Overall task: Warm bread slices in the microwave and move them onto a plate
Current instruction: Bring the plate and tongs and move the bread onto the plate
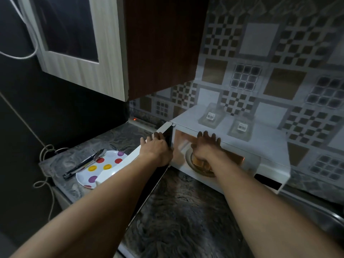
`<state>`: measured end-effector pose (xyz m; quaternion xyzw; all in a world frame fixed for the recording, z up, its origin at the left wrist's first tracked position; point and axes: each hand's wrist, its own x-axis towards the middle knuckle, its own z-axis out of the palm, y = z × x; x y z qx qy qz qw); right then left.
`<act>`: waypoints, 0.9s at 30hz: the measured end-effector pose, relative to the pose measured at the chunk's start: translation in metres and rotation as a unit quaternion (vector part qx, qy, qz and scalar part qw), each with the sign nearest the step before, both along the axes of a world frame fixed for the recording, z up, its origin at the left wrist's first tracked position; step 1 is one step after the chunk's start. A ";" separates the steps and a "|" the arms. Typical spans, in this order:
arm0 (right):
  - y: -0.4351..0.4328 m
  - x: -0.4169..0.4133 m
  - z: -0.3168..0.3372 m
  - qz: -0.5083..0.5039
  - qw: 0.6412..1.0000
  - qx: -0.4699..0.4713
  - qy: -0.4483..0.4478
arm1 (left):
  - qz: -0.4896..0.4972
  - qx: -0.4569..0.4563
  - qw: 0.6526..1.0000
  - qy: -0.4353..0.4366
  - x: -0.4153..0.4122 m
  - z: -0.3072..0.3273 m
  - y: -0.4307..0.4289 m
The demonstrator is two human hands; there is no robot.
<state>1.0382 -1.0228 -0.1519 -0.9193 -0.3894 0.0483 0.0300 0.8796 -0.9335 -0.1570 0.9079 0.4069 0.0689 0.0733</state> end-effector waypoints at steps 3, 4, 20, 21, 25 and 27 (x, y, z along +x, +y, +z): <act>0.019 -0.006 0.006 0.006 1.000 0.004 0.004 | -0.041 0.009 0.999 -0.023 -0.005 0.000 0.015; 0.027 -0.009 0.008 0.016 1.000 0.004 0.005 | -0.055 0.011 0.998 -0.029 -0.008 0.000 0.021; 0.113 -0.086 0.029 0.117 0.991 -0.019 0.061 | 0.014 -0.045 0.999 0.008 -0.097 0.007 0.073; 0.115 -0.088 0.028 0.113 0.992 -0.019 0.056 | 0.021 -0.055 0.998 0.014 -0.101 0.007 0.075; 0.123 -0.101 0.026 0.094 0.994 -0.012 0.051 | 0.018 -0.074 0.996 0.038 -0.118 0.004 0.089; 0.128 -0.108 0.029 0.093 0.994 -0.002 0.051 | 0.024 -0.086 0.995 0.036 -0.128 0.005 0.099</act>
